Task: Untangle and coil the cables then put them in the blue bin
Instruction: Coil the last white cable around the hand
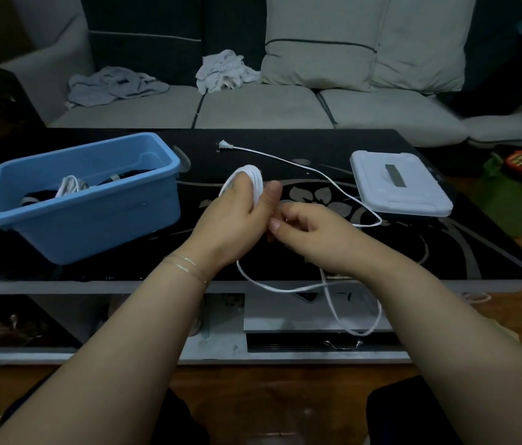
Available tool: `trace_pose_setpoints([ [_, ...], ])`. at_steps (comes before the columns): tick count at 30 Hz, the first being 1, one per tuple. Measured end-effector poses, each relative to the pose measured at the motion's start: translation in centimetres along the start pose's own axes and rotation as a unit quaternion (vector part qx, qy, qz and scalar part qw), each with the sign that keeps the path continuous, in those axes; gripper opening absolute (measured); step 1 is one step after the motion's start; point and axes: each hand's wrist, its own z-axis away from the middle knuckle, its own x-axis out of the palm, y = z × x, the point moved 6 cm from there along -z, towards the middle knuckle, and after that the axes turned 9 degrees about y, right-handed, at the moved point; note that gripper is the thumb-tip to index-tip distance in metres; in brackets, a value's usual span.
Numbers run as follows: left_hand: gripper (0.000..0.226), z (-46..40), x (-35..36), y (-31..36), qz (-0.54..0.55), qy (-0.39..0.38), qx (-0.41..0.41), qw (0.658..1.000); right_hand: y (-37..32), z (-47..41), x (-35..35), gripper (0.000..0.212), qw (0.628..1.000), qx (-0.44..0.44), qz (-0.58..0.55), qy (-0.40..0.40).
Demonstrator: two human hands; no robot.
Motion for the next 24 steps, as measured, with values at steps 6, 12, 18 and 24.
trace_pose_setpoints([
  [6,0.086,0.9,2.1,1.7,0.096,-0.076,0.023,0.992,0.3,0.1,-2.3,0.025,0.996,-0.013,0.07,0.062],
  [12,0.075,0.9,2.3,1.7,0.078,-0.064,0.007,0.995,0.9,-0.1,-3.9,0.022,0.96,0.005,0.236,0.152],
  [18,0.063,1.4,2.7,2.0,0.136,-0.102,-0.035,0.985,2.0,-0.6,-4.8,0.031,0.992,0.047,-0.041,0.11],
  [24,0.056,1.6,3.0,2.3,0.272,-0.11,-0.075,0.953,1.6,-1.1,-4.5,0.022,0.989,-0.004,-0.075,0.13],
])
